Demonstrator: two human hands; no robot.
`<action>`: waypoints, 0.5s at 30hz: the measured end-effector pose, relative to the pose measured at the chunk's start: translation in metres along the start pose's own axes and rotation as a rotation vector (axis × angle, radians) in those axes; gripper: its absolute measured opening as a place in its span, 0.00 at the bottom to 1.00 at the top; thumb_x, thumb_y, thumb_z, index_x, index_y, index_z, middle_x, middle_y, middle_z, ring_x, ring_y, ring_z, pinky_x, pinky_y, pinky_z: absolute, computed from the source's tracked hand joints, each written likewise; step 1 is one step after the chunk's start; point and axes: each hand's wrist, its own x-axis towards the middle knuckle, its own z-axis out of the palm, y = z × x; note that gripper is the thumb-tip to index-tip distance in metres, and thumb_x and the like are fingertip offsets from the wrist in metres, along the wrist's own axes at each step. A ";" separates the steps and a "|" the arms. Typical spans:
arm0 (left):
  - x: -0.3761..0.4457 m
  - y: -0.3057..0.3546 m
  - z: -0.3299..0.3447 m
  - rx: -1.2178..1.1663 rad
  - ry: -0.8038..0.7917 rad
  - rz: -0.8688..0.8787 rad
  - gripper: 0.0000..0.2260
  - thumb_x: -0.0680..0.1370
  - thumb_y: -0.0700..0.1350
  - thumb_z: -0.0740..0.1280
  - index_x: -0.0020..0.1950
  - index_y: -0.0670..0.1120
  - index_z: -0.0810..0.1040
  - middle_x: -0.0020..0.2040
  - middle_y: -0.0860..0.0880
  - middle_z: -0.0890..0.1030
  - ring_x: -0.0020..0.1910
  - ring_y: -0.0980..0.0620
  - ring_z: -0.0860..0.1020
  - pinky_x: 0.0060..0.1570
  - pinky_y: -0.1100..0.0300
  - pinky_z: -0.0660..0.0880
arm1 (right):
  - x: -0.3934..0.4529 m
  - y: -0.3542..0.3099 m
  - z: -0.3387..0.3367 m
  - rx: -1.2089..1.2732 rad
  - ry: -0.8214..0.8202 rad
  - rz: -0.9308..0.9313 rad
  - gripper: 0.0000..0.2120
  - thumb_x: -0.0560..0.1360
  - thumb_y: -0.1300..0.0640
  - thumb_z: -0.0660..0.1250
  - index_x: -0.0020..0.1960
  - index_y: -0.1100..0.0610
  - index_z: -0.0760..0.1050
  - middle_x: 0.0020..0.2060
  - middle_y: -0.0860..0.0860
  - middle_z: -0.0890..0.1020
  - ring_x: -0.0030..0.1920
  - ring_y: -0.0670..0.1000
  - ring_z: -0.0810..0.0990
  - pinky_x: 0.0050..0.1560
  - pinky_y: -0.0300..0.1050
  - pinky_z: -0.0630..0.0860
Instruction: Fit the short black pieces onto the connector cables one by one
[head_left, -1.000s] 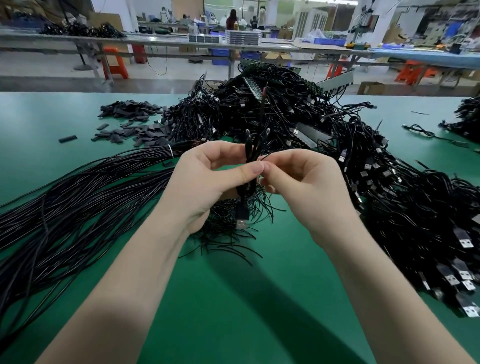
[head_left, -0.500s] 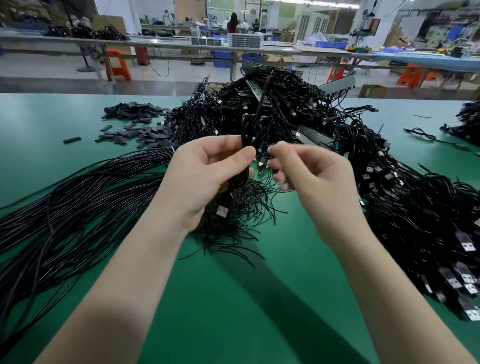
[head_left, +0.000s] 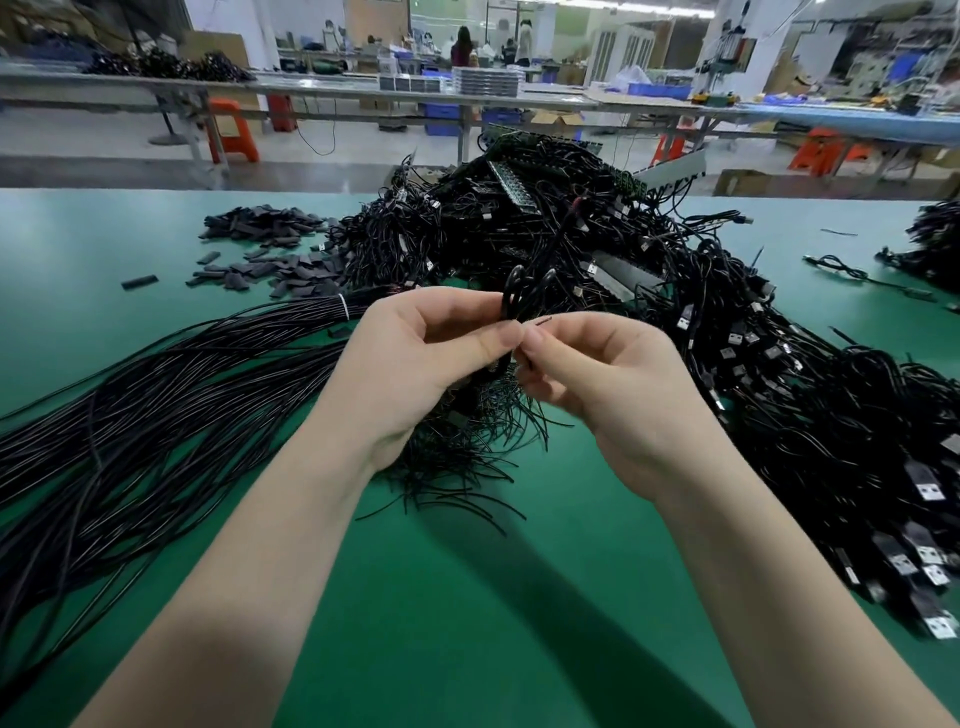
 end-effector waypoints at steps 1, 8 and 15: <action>0.000 0.000 0.001 -0.028 0.010 -0.050 0.11 0.62 0.49 0.76 0.42 0.51 0.86 0.38 0.54 0.84 0.36 0.59 0.80 0.37 0.67 0.76 | 0.000 0.002 0.000 -0.183 0.058 -0.158 0.02 0.73 0.61 0.72 0.42 0.58 0.81 0.32 0.48 0.82 0.33 0.44 0.79 0.38 0.37 0.76; -0.001 0.009 -0.004 -0.232 -0.071 -0.498 0.06 0.62 0.49 0.75 0.34 0.48 0.85 0.31 0.53 0.77 0.27 0.59 0.74 0.25 0.70 0.72 | 0.003 0.017 -0.002 -1.023 0.190 -1.077 0.03 0.74 0.67 0.70 0.48 0.66 0.82 0.42 0.57 0.83 0.43 0.57 0.81 0.49 0.45 0.76; 0.001 0.006 -0.006 0.023 0.043 0.019 0.07 0.65 0.50 0.74 0.42 0.53 0.85 0.38 0.56 0.84 0.37 0.60 0.80 0.38 0.69 0.75 | 0.002 -0.002 -0.002 -0.064 0.011 0.008 0.13 0.69 0.43 0.73 0.43 0.53 0.85 0.39 0.50 0.85 0.38 0.45 0.82 0.38 0.36 0.77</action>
